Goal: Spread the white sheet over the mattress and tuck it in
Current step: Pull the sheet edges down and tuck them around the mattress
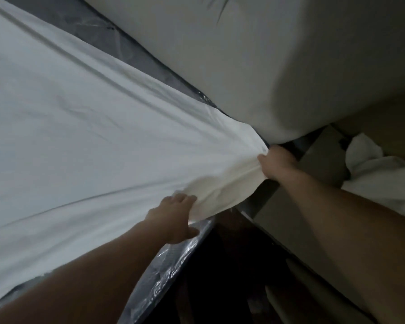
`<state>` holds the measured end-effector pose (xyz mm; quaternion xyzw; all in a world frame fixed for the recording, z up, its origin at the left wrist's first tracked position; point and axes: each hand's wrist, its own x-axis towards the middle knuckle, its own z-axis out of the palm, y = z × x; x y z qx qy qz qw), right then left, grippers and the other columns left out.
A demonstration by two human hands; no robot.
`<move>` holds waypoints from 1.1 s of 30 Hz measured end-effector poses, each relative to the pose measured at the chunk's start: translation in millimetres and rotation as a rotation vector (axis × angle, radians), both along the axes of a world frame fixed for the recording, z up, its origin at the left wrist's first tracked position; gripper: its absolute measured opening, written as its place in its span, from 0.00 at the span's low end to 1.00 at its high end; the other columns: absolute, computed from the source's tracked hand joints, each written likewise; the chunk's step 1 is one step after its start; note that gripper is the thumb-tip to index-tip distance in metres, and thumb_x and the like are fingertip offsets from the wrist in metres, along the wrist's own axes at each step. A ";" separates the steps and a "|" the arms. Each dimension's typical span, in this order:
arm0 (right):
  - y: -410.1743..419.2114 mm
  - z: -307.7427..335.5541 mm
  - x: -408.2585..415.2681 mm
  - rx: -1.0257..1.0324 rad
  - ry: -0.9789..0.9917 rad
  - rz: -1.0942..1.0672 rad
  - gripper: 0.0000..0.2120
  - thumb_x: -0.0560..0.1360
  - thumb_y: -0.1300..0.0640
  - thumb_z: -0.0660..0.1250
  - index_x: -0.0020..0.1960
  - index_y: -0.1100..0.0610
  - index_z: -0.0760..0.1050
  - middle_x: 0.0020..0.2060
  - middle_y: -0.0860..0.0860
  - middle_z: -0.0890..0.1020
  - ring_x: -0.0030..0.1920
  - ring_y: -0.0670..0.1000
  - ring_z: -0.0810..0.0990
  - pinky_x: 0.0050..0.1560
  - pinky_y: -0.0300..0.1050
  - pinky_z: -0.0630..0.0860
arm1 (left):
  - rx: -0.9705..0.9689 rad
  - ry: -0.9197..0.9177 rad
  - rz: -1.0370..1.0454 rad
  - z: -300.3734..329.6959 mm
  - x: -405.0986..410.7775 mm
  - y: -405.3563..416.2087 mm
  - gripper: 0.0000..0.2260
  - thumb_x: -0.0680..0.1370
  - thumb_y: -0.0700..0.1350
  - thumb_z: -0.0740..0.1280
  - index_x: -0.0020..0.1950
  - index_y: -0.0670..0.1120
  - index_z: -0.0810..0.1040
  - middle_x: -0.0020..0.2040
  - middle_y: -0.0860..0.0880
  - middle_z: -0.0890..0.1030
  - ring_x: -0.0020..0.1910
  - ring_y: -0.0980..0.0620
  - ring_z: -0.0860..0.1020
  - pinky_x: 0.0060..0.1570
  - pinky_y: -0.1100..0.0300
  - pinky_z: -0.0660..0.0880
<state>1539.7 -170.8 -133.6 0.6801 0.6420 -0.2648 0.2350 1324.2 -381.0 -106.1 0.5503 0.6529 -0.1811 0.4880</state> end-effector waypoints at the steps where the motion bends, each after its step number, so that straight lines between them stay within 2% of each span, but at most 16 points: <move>1: 4.8 -3.4 6.3 0.062 -0.050 -0.023 0.21 0.84 0.50 0.61 0.70 0.65 0.71 0.70 0.63 0.75 0.70 0.64 0.74 0.65 0.53 0.72 | 0.015 0.038 -0.018 0.3 3.1 1.0 0.40 0.72 0.64 0.73 0.79 0.57 0.58 0.78 0.52 0.62 0.73 0.44 0.66 0.66 0.41 0.73; 4: 14.1 -12.2 22.1 0.166 -0.112 -0.183 0.21 0.85 0.55 0.61 0.72 0.69 0.68 0.71 0.65 0.73 0.72 0.64 0.72 0.69 0.54 0.70 | 0.045 0.189 -0.022 -0.7 0.8 0.2 0.32 0.75 0.56 0.72 0.75 0.52 0.64 0.75 0.51 0.67 0.72 0.45 0.69 0.60 0.43 0.77; 6: 17.3 -21.9 34.2 0.220 -0.051 -0.332 0.20 0.85 0.59 0.60 0.73 0.69 0.65 0.70 0.67 0.73 0.71 0.65 0.72 0.68 0.54 0.69 | 0.054 0.280 -0.008 -5.6 -8.3 -3.9 0.25 0.76 0.51 0.70 0.72 0.53 0.68 0.71 0.50 0.72 0.69 0.45 0.72 0.56 0.44 0.78; 8: 13.5 -24.8 43.8 0.283 0.018 -0.412 0.21 0.84 0.57 0.62 0.73 0.65 0.64 0.70 0.67 0.73 0.70 0.67 0.73 0.68 0.55 0.69 | 0.056 0.344 -0.002 -10.2 -17.4 -8.8 0.19 0.77 0.48 0.68 0.69 0.54 0.72 0.65 0.50 0.76 0.65 0.45 0.76 0.54 0.47 0.78; 10: 2.5 -16.7 48.0 0.315 -0.007 -0.374 0.25 0.81 0.48 0.65 0.72 0.61 0.64 0.70 0.65 0.72 0.69 0.67 0.72 0.69 0.59 0.69 | 0.046 0.370 -0.002 -10.6 -22.5 -13.1 0.20 0.78 0.49 0.67 0.69 0.56 0.70 0.63 0.51 0.77 0.63 0.45 0.77 0.53 0.48 0.77; 12: -14.0 -5.8 47.4 0.349 -0.087 -0.320 0.30 0.79 0.41 0.65 0.73 0.57 0.63 0.71 0.63 0.70 0.70 0.67 0.69 0.71 0.62 0.66 | 0.035 0.368 -0.015 -12.5 -21.0 -17.0 0.25 0.77 0.55 0.69 0.73 0.59 0.67 0.65 0.51 0.76 0.65 0.46 0.76 0.54 0.49 0.77; 14: -35.0 1.9 38.5 0.446 -0.080 -0.308 0.33 0.76 0.41 0.68 0.75 0.55 0.63 0.72 0.61 0.68 0.71 0.65 0.67 0.73 0.63 0.62 | 0.030 0.363 -0.017 -13.3 -16.9 -19.4 0.27 0.77 0.57 0.70 0.74 0.59 0.65 0.68 0.50 0.75 0.65 0.46 0.75 0.56 0.48 0.77; 15: -46.7 1.8 32.2 0.501 -0.026 -0.293 0.34 0.74 0.44 0.70 0.75 0.55 0.64 0.73 0.59 0.68 0.72 0.65 0.66 0.74 0.64 0.60 | 0.042 0.357 -0.006 -14.5 -14.5 -20.8 0.26 0.78 0.54 0.69 0.74 0.60 0.65 0.68 0.50 0.74 0.65 0.45 0.75 0.56 0.48 0.77; 17: -69.3 -1.1 16.0 0.578 0.121 -0.177 0.33 0.70 0.49 0.70 0.73 0.55 0.68 0.72 0.57 0.69 0.72 0.63 0.68 0.73 0.64 0.60 | 0.077 0.332 0.015 -15.3 -10.5 -20.9 0.27 0.77 0.43 0.64 0.74 0.62 0.64 0.68 0.50 0.74 0.63 0.45 0.76 0.55 0.49 0.76; 20: -103.9 -6.6 -13.9 0.510 0.359 0.234 0.30 0.64 0.53 0.66 0.67 0.56 0.74 0.66 0.57 0.74 0.68 0.64 0.72 0.69 0.65 0.66 | 0.099 0.288 0.058 -17.5 -10.3 -19.2 0.29 0.76 0.39 0.61 0.74 0.62 0.66 0.67 0.50 0.76 0.62 0.44 0.77 0.56 0.51 0.77; 23: -133.5 -9.0 -38.7 0.163 0.428 0.669 0.31 0.63 0.47 0.68 0.66 0.45 0.72 0.67 0.50 0.72 0.69 0.58 0.69 0.71 0.66 0.61 | 0.078 0.181 0.268 -20.0 -8.0 -16.3 0.13 0.81 0.43 0.59 0.61 0.58 0.73 0.53 0.51 0.81 0.52 0.43 0.80 0.47 0.55 0.73; 25: -141.4 -17.6 -41.4 0.106 0.414 0.855 0.25 0.63 0.45 0.72 0.60 0.43 0.75 0.60 0.48 0.76 0.63 0.57 0.71 0.69 0.67 0.63 | 0.051 0.106 0.313 -15.6 -3.0 -11.7 0.03 0.83 0.47 0.60 0.49 0.53 0.70 0.46 0.50 0.78 0.46 0.43 0.76 0.43 0.55 0.68; 27: -135.9 -28.1 -33.2 0.246 0.440 0.891 0.09 0.67 0.51 0.70 0.46 0.50 0.80 0.46 0.51 0.79 0.52 0.60 0.76 0.60 0.63 0.71 | 0.033 0.004 0.391 -10.5 4.0 -9.4 0.08 0.82 0.47 0.63 0.46 0.45 0.74 0.44 0.47 0.78 0.45 0.44 0.76 0.42 0.54 0.69; 28: -130.5 -30.0 -26.1 0.316 0.438 0.900 0.06 0.69 0.54 0.65 0.40 0.53 0.80 0.40 0.52 0.79 0.47 0.61 0.78 0.55 0.60 0.74 | 0.031 -0.052 0.451 -8.4 7.1 -10.3 0.09 0.82 0.47 0.65 0.46 0.42 0.77 0.44 0.45 0.80 0.45 0.44 0.77 0.43 0.54 0.70; 31: -112.8 -24.4 -5.6 0.360 0.308 0.935 0.16 0.66 0.58 0.51 0.35 0.57 0.77 0.31 0.54 0.79 0.41 0.62 0.79 0.48 0.58 0.76 | 0.028 -0.253 0.737 -3.2 14.9 -19.1 0.10 0.79 0.48 0.68 0.46 0.41 0.79 0.42 0.48 0.85 0.43 0.45 0.81 0.49 0.52 0.78; 33: -103.5 -10.2 -0.1 0.273 0.050 0.918 0.18 0.67 0.60 0.49 0.42 0.56 0.79 0.39 0.53 0.81 0.49 0.61 0.78 0.55 0.57 0.71 | 0.089 -0.254 0.746 -1.3 20.6 -28.8 0.06 0.80 0.48 0.68 0.49 0.46 0.78 0.42 0.52 0.84 0.43 0.49 0.81 0.48 0.52 0.77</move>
